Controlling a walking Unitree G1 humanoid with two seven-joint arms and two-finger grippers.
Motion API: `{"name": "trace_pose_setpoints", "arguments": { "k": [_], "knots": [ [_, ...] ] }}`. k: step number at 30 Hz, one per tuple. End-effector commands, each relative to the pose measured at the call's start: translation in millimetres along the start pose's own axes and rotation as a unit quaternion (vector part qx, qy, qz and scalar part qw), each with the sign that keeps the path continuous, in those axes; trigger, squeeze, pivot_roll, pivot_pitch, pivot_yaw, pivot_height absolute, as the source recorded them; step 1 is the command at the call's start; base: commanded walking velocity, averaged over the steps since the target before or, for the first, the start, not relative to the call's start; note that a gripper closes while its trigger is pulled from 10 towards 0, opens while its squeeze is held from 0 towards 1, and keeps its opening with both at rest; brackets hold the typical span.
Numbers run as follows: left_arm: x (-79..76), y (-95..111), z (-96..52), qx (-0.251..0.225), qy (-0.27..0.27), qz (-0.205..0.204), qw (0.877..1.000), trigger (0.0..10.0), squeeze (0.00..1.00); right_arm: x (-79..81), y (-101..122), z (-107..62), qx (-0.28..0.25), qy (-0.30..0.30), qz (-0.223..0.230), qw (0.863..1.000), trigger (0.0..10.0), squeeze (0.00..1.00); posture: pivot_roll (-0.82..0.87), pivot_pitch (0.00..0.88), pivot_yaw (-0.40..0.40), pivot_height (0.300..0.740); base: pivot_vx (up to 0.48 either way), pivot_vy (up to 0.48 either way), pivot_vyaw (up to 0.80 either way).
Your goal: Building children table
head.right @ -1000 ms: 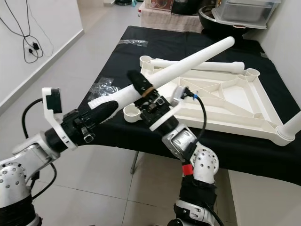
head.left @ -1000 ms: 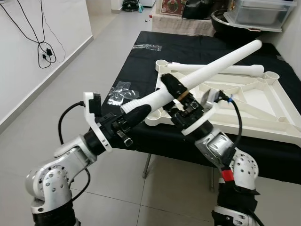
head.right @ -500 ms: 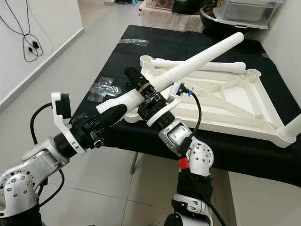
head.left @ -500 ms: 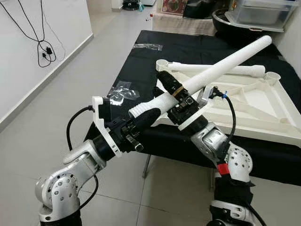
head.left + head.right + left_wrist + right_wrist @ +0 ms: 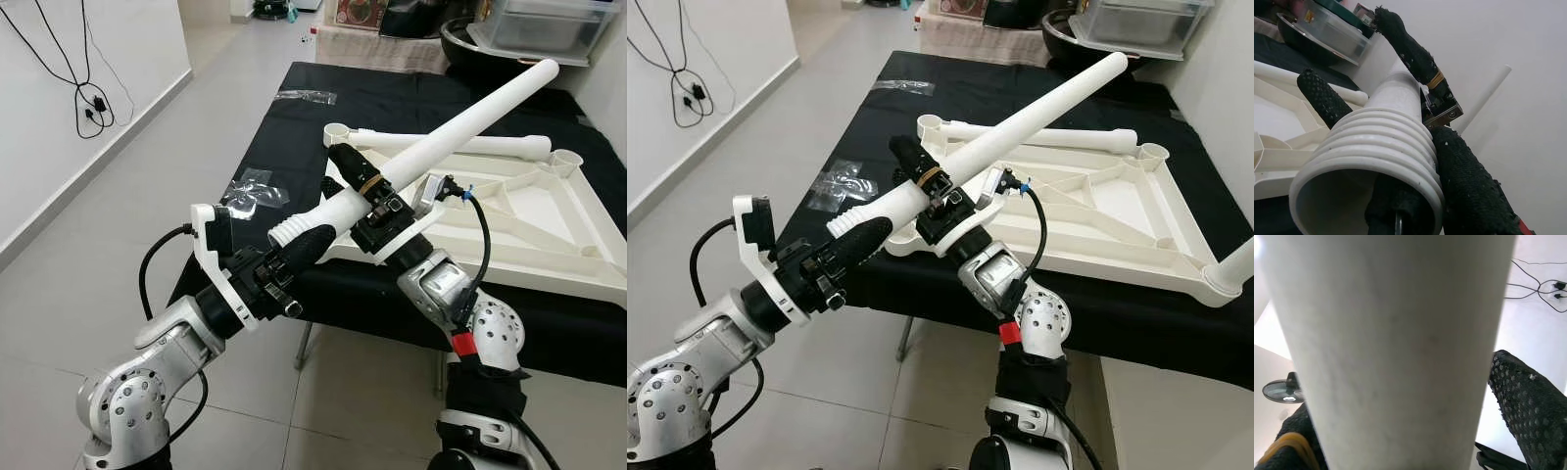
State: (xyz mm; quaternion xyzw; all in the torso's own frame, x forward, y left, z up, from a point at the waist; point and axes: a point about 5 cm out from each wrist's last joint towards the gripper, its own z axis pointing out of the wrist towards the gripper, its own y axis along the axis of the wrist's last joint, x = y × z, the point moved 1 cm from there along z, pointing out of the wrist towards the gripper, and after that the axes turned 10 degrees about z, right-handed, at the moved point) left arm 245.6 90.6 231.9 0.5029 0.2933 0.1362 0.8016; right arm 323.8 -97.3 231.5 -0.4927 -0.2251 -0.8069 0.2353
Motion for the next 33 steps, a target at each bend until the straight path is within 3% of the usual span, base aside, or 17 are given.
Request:
{"name": "trace_pose_setpoints", "arguments": {
  "k": [1, 14, 15, 16, 17, 33],
  "knots": [
    [-17.1, -7.7, 5.6, 0.015, -0.052, -0.020, 0.998, 10.0, 0.00, 5.2, -2.5, 9.6, 0.010, 0.006, -0.007, 1.000, 10.0, 0.00, 0.06, 0.087, -0.095, 0.740, 0.000, 0.000, 0.00],
    [-16.9, -10.5, 3.4, 0.019, -0.045, -0.024, 0.999, 10.0, 0.00, 7.6, -2.6, 9.8, 0.016, 0.013, -0.014, 1.000, 10.0, 0.00, 0.05, 0.088, -0.093, 0.740, 0.000, 0.000, 0.00],
    [-16.2, -11.3, 2.9, 0.021, -0.042, -0.024, 0.999, 10.0, 0.00, 7.9, -2.2, 10.0, 0.015, 0.012, -0.016, 1.000, 6.3, 0.00, 0.05, 0.088, -0.093, 0.740, 0.000, 0.000, 0.00],
    [-16.2, -11.3, 2.9, 0.021, -0.042, -0.024, 0.999, 10.0, 0.00, 7.9, -2.2, 10.0, 0.015, 0.012, -0.016, 1.000, 6.3, 0.00, 0.05, 0.088, -0.093, 0.740, 0.000, 0.000, 0.00],
    [-15.8, -11.7, 2.8, 0.021, -0.040, -0.025, 0.999, 10.0, 0.00, 8.5, -2.0, 10.2, 0.015, 0.014, -0.016, 1.000, 0.0, 0.00, 0.05, 0.089, -0.093, 0.740, 0.000, 0.000, 0.00],
    [-14.4, -15.9, 1.7, 0.028, -0.034, -0.037, 0.998, 10.0, 0.00, 7.7, 0.6, 9.8, 0.008, 0.005, -0.028, 1.000, 0.0, 0.00, 0.05, 0.078, -0.091, 0.740, 0.000, 0.000, 0.00]
  ]
}}
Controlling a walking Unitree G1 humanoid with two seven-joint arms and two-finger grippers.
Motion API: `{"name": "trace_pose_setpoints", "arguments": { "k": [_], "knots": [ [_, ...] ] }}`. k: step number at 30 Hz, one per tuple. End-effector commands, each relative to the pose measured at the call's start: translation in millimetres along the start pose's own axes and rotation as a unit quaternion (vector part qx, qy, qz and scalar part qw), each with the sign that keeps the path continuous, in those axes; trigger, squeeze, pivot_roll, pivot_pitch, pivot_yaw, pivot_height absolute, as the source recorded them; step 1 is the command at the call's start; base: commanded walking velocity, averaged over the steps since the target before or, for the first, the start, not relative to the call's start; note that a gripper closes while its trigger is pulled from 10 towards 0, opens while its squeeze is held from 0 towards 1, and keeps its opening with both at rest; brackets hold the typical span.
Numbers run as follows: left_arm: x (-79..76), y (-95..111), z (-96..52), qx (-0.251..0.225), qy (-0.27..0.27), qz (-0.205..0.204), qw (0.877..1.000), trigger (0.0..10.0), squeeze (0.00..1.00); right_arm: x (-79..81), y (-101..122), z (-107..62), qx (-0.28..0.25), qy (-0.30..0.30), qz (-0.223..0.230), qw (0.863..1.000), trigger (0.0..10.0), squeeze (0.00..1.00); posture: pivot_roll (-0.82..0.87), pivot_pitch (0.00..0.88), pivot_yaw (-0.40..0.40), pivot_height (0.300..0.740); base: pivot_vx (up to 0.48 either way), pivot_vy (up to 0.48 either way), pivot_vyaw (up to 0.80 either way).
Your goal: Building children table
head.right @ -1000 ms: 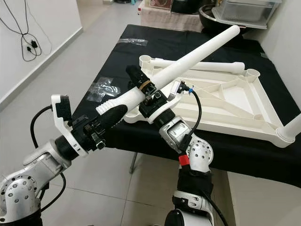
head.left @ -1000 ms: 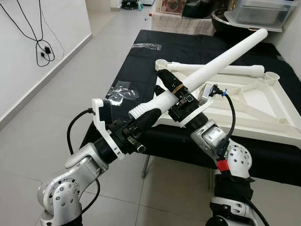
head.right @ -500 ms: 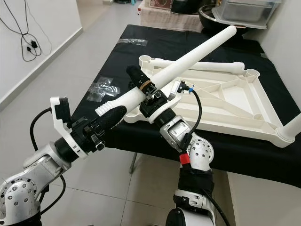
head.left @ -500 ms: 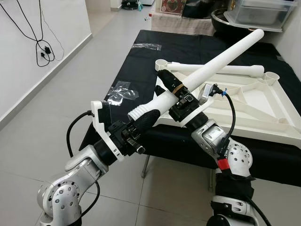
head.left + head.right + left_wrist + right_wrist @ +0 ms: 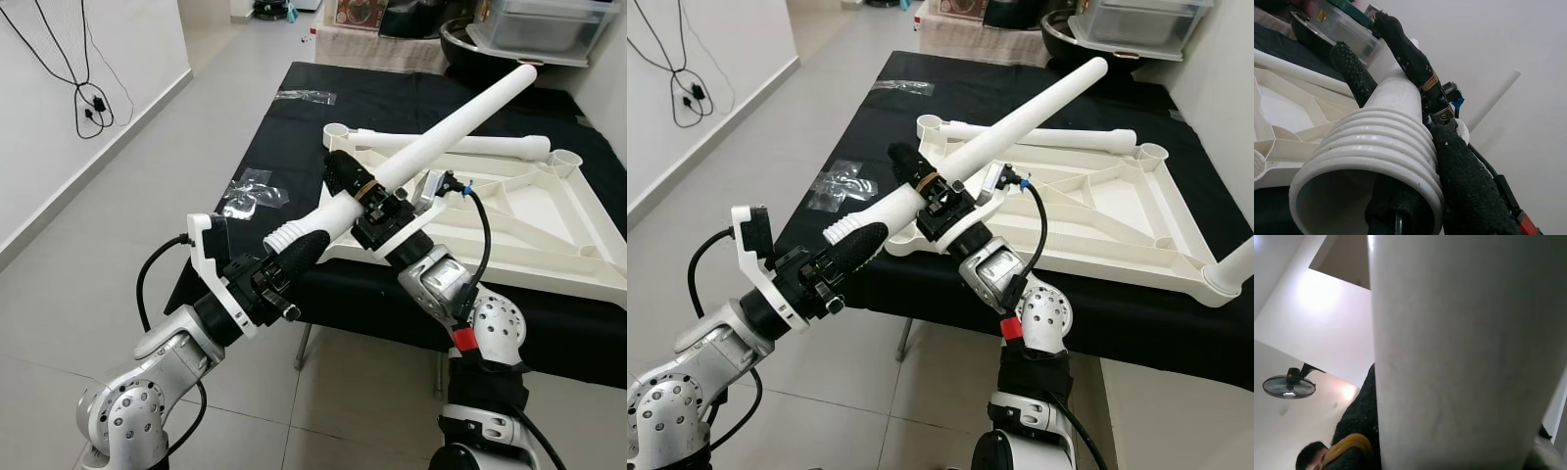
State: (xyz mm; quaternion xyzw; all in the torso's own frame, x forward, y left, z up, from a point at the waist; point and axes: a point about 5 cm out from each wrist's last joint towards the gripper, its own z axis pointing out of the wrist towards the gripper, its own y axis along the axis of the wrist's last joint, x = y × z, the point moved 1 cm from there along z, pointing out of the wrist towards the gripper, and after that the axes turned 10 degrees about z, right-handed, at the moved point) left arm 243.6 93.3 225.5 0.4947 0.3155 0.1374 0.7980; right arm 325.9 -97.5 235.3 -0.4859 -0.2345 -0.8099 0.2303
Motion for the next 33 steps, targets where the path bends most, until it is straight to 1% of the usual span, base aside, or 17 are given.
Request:
{"name": "trace_pose_setpoints", "arguments": {
  "k": [1, 6, 9, 10, 11, 12, 14, 16, 19, 20, 21, 25, 26, 27, 30, 31, 33],
  "knots": [
    [-16.3, -12, 6.3, 0.031, -0.054, -0.024, 0.998, 10.0, 0.00, 5.1, -1, 6.9, 0.002, 0.001, -0.017, 1.000, 0.0, 0.00, 0.05, 0.078, -0.091, 0.740, 0.000, 0.000, 0.00],
    [-15.7, -13, 6.2, 0.038, -0.053, -0.029, 0.997, 10.0, 0.00, 4.5, -2, 6.6, 0.002, 0.000, -0.018, 1.000, 0.0, 0.00, 0.05, 0.068, -0.090, 0.740, 0.000, 0.000, 0.00],
    [-15.1, -15, 6.2, 0.043, -0.053, -0.039, 0.997, 10.0, 0.00, 3.9, -2, 6.1, 0.002, -0.001, -0.018, 1.000, 0.0, 0.00, 0.05, 0.065, -0.087, 0.740, 0.000, 0.000, 0.00],
    [-13.8, -17, 6.1, 0.051, -0.048, -0.041, 0.997, 10.0, 0.75, 3.0, -3, 5.8, 0.001, -0.003, -0.018, 1.000, 0.0, 0.00, 0.06, 0.059, -0.087, 0.740, 0.000, 0.000, 0.00],
    [-13.8, -17, 6.1, 0.051, -0.048, -0.041, 0.997, 10.0, 0.75, 3.0, -3, 5.8, 0.001, -0.003, -0.018, 1.000, 0.0, 0.00, 0.06, 0.059, -0.087, 0.740, 0.000, 0.000, 0.00],
    [-10.5, -17, 6.7, 0.047, -0.035, -0.052, 0.997, 10.0, 1.00, 2.4, -3, 5.7, 0.000, -0.004, -0.018, 1.000, 0.0, 0.00, 0.05, 0.058, -0.087, 0.740, 0.000, 0.000, 0.00],
    [-10.5, -17, 6.7, 0.047, -0.035, -0.052, 0.997, 10.0, 1.00, 2.4, -3, 5.7, 0.000, -0.004, -0.018, 1.000, 0.0, 0.00, 0.05, 0.058, -0.087, 0.740, 0.000, 0.000, 0.00],
    [-7.5, -17, 5.2, 0.041, -0.029, -0.063, 0.997, 10.0, 1.00, 2.6, -4, 6.0, 0.000, -0.003, -0.019, 1.000, 0.0, 0.00, 0.05, 0.049, -0.083, 0.740, 0.000, 0.000, 0.00],
    [-7.2, -17, 4.1, 0.039, -0.031, -0.065, 0.997, 10.0, 1.00, 3.1, -4, 6.2, 0.000, -0.001, -0.019, 1.000, 0.0, 0.00, 0.05, 0.049, -0.083, 0.740, 0.000, 0.000, 0.00],
    [-3.7, -19, 2.9, 0.049, -0.019, -0.057, 0.997, 10.0, 1.00, 3.6, -4, 6.6, 0.000, 0.000, -0.020, 1.000, 0.0, 0.00, 0.05, 0.051, -0.083, 0.740, 0.000, 0.000, 0.00],
    [-0.6, -21, 1.0, 0.057, -0.008, -0.056, 0.997, 10.0, 0.00, 4.1, -3, 6.8, -0.002, 0.000, -0.021, 1.000, 0.0, 0.00, 0.05, 0.054, -0.084, 0.740, 0.000, 0.000, 0.00],
    [1.6, -23, -1.2, 0.062, 0.000, -0.059, 0.996, 10.0, 0.00, 4.5, -2, 6.8, -0.003, 0.001, -0.022, 1.000, 0.0, 0.00, 0.05, 0.054, -0.084, 0.740, 0.000, 0.000, 0.00],
    [6.2, -28, -6.6, 0.072, 0.015, -0.062, 0.995, 10.0, 0.00, 5.3, 0, 7.1, -0.005, 0.002, -0.023, 1.000, 0.0, 0.00, 0.05, 0.063, -0.084, 0.740, 0.000, 0.000, 0.00],
    [6.2, -28, -6.6, 0.072, 0.015, -0.062, 0.995, 10.0, 0.00, 5.3, 0, 7.1, -0.005, 0.002, -0.023, 1.000, 0.0, 0.00, 0.05, 0.063, -0.084, 0.740, 0.000, 0.000, 0.00],
    [13.9, -40, -23.3, 0.095, 0.051, -0.067, 0.992, 10.0, 0.00, 6.8, 6, 7.8, -0.013, 0.004, -0.028, 1.000, 0.0, 0.00, 0.06, 0.067, -0.086, 0.740, 0.000, 0.000, 0.00],
    [13.9, -40, -23.3, 0.095, 0.051, -0.067, 0.992, 10.0, 0.00, 6.8, 6, 7.8, -0.013, 0.004, -0.028, 1.000, 0.0, 0.00, 0.06, 0.067, -0.086, 0.740, 0.000, 0.000, 0.00],
    [11.5, -45, -30.2, 0.107, 0.052, -0.070, 0.990, 10.0, 0.00, 6.5, 11, 8.1, -0.019, 0.002, -0.033, 0.999, 0.0, 0.00, 0.06, 0.066, -0.089, 0.740, 0.000, 0.000, 0.00]
  ]
}}
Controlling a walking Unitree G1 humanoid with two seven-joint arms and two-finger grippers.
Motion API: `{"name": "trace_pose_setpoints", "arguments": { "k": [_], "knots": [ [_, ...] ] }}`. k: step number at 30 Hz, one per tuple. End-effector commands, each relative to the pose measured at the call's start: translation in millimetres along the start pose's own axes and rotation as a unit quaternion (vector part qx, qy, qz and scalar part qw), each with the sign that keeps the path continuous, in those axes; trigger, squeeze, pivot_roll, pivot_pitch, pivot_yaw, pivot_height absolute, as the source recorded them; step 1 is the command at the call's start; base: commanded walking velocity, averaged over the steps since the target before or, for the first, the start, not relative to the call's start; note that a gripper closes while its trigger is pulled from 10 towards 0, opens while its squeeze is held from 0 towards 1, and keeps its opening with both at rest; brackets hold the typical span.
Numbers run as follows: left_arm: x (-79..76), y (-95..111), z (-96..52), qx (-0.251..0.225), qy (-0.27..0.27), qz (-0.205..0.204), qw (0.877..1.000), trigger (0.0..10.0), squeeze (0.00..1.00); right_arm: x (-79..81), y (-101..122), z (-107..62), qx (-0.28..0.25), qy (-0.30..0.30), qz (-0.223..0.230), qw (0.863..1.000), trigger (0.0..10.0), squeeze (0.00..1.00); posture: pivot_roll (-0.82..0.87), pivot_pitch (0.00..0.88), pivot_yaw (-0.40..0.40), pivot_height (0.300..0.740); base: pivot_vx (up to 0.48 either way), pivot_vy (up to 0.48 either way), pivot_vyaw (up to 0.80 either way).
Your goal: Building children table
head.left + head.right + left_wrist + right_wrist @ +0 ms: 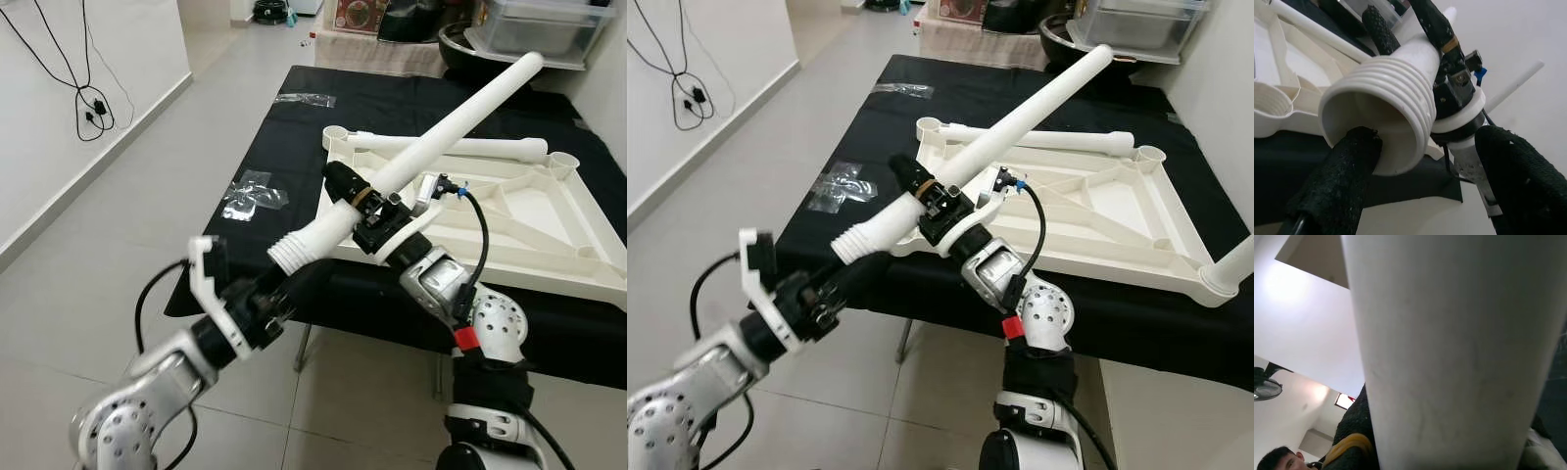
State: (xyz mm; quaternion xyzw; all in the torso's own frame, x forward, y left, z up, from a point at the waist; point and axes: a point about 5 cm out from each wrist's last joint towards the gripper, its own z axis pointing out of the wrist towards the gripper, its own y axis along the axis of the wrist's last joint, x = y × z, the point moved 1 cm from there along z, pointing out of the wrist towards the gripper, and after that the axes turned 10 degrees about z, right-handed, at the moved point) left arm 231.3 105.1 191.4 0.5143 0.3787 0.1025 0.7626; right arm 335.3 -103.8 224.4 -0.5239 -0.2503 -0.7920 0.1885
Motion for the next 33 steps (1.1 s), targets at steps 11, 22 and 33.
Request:
{"name": "trace_pose_setpoints", "arguments": {
  "k": [11, 22, 33],
  "knots": [
    [-3.6, -30, -11.6, 0.063, 0.022, -0.031, 0.997, 10.0, 0.00, 19.4, 40, 13.7, -0.077, 0.006, -0.102, 0.992, 8.7, 0.00, 0.07, 0.067, -0.094, 0.740, 0.000, 0.000, 0.00],
    [9.2, -34, -13.1, 0.064, 0.170, 0.114, 0.977, 10.0, 0.00, 13.2, 53, -8.3, -0.171, -0.179, -0.517, 0.820, 10.0, 0.00, 0.08, 0.052, -0.095, 0.740, 0.000, 0.000, 0.00],
    [20.1, 0, 6.2, 0.047, 0.228, 0.308, 0.922, 10.0, 0.13, 33.8, 22, -4.3, -0.173, -0.126, -0.532, 0.819, 10.0, 0.00, 0.07, 0.027, -0.094, 0.740, 0.000, 0.000, 0.00]
  ]
}}
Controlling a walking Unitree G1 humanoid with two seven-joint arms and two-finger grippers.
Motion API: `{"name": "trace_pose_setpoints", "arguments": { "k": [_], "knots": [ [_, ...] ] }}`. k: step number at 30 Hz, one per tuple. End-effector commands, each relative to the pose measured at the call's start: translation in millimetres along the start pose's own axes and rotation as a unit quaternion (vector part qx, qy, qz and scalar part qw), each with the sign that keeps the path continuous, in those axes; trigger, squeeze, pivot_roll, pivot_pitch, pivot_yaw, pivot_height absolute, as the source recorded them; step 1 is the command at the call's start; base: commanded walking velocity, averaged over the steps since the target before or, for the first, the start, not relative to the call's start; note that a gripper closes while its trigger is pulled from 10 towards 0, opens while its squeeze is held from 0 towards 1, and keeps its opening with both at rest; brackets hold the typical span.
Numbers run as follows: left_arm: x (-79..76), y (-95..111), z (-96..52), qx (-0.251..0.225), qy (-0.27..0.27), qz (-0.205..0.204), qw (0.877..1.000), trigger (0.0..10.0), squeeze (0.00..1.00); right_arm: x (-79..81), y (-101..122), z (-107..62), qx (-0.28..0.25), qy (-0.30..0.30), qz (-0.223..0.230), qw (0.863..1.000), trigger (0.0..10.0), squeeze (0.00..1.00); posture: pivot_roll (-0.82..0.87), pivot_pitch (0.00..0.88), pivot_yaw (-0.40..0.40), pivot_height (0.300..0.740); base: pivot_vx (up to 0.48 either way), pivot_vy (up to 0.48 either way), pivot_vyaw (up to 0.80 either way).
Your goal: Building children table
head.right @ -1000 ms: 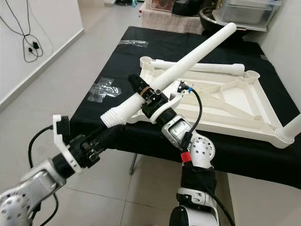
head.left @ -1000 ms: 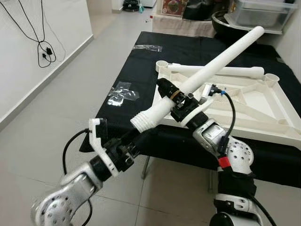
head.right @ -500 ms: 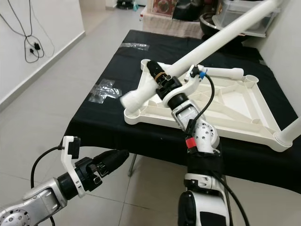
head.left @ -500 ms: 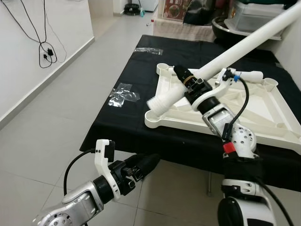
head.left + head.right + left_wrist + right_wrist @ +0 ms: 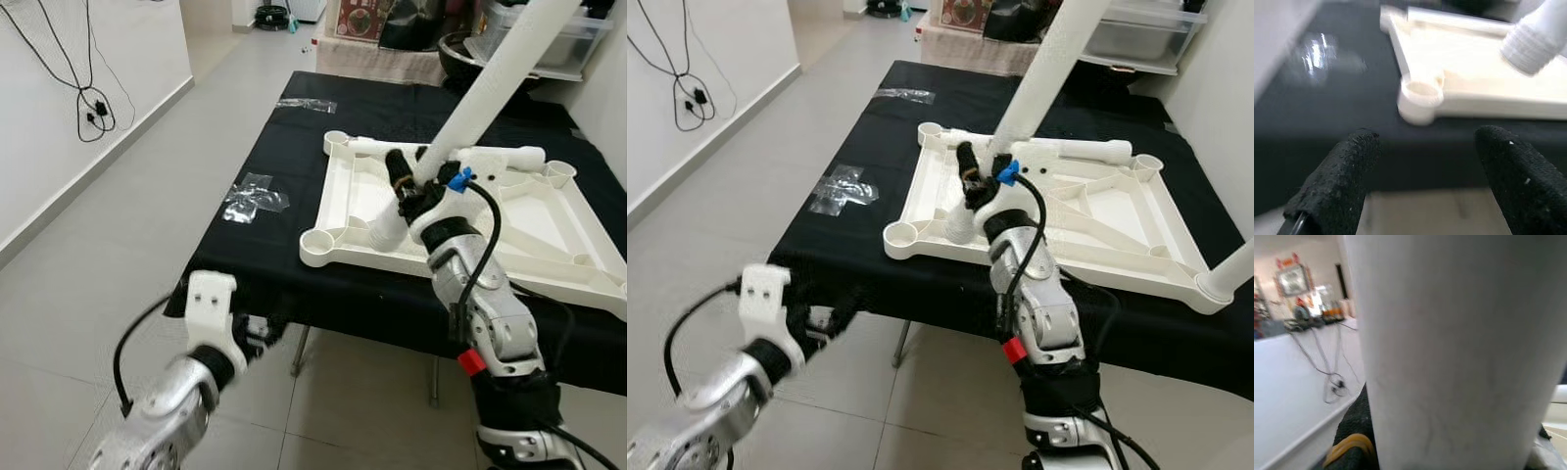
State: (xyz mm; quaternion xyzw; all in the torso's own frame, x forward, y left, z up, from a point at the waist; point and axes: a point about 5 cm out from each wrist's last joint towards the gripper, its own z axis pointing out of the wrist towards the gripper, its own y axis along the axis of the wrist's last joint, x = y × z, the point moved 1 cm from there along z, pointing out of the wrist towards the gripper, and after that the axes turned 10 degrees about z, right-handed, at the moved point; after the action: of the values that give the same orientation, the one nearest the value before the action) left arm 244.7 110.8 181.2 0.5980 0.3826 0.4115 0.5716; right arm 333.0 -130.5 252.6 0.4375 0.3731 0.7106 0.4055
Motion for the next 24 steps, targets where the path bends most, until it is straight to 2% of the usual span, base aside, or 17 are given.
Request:
{"name": "trace_pose_setpoints", "arguments": {
  "k": [1, 2, 3, 4, 6, 7, 8, 13, 14, 21, 22, 24],
  "knots": [
    [2.8, 2, 4.1, -0.003, 0.005, 0.024, 1.000, 10.0, 0.13, 7.3, 4, 1.6, -0.004, 0.019, 0.015, 1.000, 10.0, 0.00, 0.07, 0.027, -0.094, 0.740, 0.000, 0.000, 0.00],
    [5.5, 7, 10.4, -0.013, -0.004, 0.042, 0.999, 10.0, 1.00, 13.4, 2, 3.4, -0.009, 0.030, 0.020, 0.999, 10.0, 0.00, 0.08, 0.026, -0.095, 0.740, 0.000, 0.000, 0.00],
    [7.5, 11, 16.1, -0.024, -0.011, 0.072, 0.997, 10.0, 1.00, 18.8, 1, 4.7, -0.013, 0.040, 0.024, 0.999, 10.0, 0.00, 0.07, 0.026, -0.093, 0.740, 0.000, 0.000, 0.00],
    [7.5, 11, 16.1, -0.024, -0.011, 0.072, 0.997, 10.0, 1.00, 18.8, 1, 4.7, -0.013, 0.040, 0.024, 0.999, 10.0, 0.00, 0.07, 0.026, -0.093, 0.740, 0.000, 0.000, 0.00],
    [6.0, 11, 24.7, -0.032, -0.032, 0.117, 0.992, 10.0, 1.00, 26.6, -2, 4.8, -0.018, 0.048, 0.028, 0.998, 10.0, 0.00, 0.07, 0.025, -0.095, 0.740, 0.000, 0.000, 0.00],
    [6.0, 11, 24.7, -0.032, -0.032, 0.117, 0.992, 10.0, 1.00, 26.6, -2, 4.8, -0.018, 0.048, 0.028, 0.998, 10.0, 0.00, 0.07, 0.025, -0.095, 0.740, 0.000, 0.000, 0.00],
    [1.8, 10, 28.4, -0.033, -0.054, 0.142, 0.988, 10.0, 0.00, 30.6, -3, 4.2, -0.018, 0.053, 0.028, 0.998, 10.0, 0.00, 0.07, 0.032, -0.088, 0.740, 0.000, 0.000, 0.00],
    [-9.2, 3, 41.3, -0.035, -0.097, 0.174, 0.979, 10.0, 0.00, 41.4, -6, 3.1, -0.014, 0.067, 0.033, 0.997, 10.0, 0.00, 0.07, 0.041, -0.087, 0.740, 0.000, 0.000, 0.00],
    [-11.7, 1, 44.6, -0.036, -0.105, 0.191, 0.975, 10.0, 0.00, 44.7, -7, 2.1, -0.012, 0.073, 0.037, 0.997, 10.0, 0.00, 0.07, 0.042, -0.082, 0.740, 0.000, 0.000, 0.00],
    [-13.8, -1, 49.7, -0.036, -0.112, 0.209, 0.971, 10.0, 0.00, 49.2, -8, 0.8, -0.008, 0.082, 0.040, 0.996, 10.0, 0.00, 0.06, 0.041, -0.087, 0.740, 0.000, 0.000, 0.00],
    [-13.3, 0, 60.5, -0.045, -0.108, 0.223, 0.968, 10.0, 0.00, 54.7, -11, -1.2, 0.002, 0.099, 0.042, 0.994, 10.0, 0.00, 0.06, 0.046, -0.086, 0.740, 0.000, 0.000, 0.00],
    [-13.3, 0, 60.5, -0.045, -0.108, 0.223, 0.968, 10.0, 0.00, 54.7, -11, -1.2, 0.002, 0.099, 0.042, 0.994, 10.0, 0.00, 0.06, 0.046, -0.086, 0.740, 0.000, 0.000, 0.00]
  ]
}}
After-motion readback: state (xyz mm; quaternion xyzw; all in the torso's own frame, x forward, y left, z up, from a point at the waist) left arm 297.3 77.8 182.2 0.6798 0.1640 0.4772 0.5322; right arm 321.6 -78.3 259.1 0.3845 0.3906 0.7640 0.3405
